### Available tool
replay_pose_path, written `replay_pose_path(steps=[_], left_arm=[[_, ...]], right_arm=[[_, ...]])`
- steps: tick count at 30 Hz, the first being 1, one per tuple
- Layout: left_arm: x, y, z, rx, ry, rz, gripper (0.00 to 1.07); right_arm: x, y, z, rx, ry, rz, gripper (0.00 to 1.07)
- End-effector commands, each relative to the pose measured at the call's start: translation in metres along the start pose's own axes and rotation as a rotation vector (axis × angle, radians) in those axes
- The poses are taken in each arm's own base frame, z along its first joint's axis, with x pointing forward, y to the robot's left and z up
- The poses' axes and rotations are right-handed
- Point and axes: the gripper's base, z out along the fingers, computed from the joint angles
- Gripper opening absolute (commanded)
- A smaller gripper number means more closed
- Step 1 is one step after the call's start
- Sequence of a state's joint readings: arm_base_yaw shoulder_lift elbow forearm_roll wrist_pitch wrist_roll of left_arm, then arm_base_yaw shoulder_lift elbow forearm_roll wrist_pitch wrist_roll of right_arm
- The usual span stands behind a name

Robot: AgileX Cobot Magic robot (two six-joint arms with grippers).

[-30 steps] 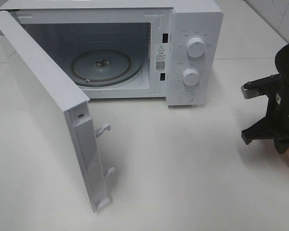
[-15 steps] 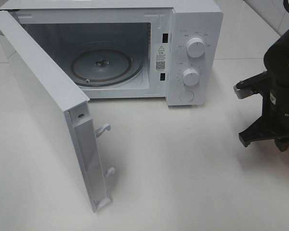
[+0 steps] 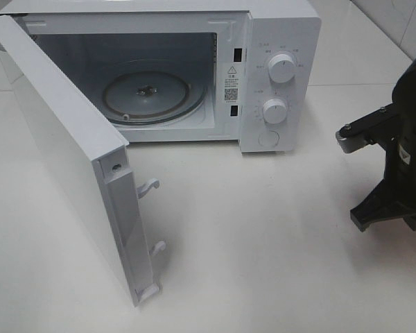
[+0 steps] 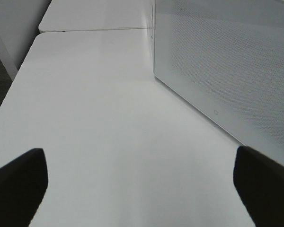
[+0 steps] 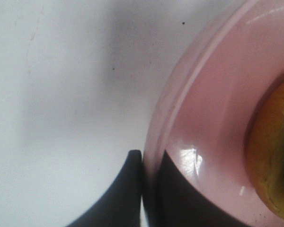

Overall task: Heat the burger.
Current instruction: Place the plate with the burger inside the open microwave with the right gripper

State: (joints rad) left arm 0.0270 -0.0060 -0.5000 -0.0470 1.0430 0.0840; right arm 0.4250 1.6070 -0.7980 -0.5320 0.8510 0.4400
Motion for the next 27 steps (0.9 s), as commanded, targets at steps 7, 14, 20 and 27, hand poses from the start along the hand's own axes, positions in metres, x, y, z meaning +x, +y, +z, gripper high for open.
replay_pose_path(steps=[7,14,20,27], left_arm=[[0.002,0.000,-0.002,-0.005,-0.020,-0.001,1.00],[0.002,0.000,-0.002,-0.005,-0.020,-0.001,1.00],[0.002,0.000,-0.002,-0.005,-0.020,-0.001,1.00],[0.002,0.000,-0.002,-0.005,-0.020,-0.001,1.00]], right_arm=[[0.018,0.003,-0.019,0.054,-0.021,-0.072,0.00],[0.029,0.012,-0.032,0.059,-0.047,-0.118,0.00],[0.044,0.019,-0.038,0.062,-0.052,-0.169,0.00],[0.055,0.028,-0.043,0.058,-0.077,-0.223,0.00]])
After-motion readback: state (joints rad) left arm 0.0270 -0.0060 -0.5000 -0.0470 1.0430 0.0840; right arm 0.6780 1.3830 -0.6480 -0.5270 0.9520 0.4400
